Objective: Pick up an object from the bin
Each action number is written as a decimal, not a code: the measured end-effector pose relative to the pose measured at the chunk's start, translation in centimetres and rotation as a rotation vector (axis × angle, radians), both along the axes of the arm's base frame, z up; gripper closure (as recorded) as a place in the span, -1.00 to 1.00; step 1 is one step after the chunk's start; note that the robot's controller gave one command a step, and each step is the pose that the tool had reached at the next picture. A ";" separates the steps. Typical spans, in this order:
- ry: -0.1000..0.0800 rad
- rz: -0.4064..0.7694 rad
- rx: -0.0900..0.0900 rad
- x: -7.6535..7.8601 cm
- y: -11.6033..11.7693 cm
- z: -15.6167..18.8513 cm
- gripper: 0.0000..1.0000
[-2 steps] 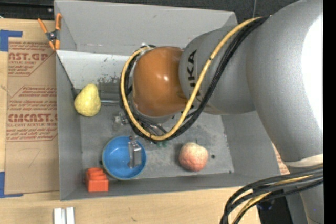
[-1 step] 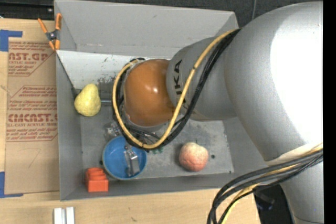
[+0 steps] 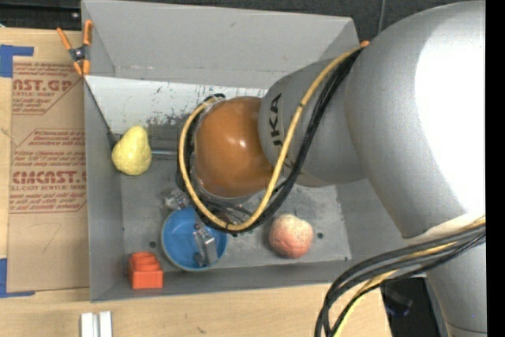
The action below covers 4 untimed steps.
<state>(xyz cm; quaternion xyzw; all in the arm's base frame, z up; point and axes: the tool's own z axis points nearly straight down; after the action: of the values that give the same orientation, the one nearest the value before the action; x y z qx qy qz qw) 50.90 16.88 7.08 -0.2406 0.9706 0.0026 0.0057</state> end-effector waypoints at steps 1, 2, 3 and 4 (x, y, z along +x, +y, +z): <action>0.013 -0.074 -0.003 1.1 1.2 0.4 1.00; 0.013 -0.075 -0.003 1.1 1.2 0.4 1.00; 0.019 -0.075 -0.005 0.9 1.1 1.1 1.00; 0.020 -0.075 -0.006 0.8 1.1 3.2 1.00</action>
Offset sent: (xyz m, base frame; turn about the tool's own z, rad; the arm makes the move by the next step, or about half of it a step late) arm 0.0000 0.0000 0.0000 0.0000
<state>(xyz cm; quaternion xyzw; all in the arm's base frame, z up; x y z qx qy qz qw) 51.73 18.00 10.29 -0.2039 0.9790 0.0017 -0.0047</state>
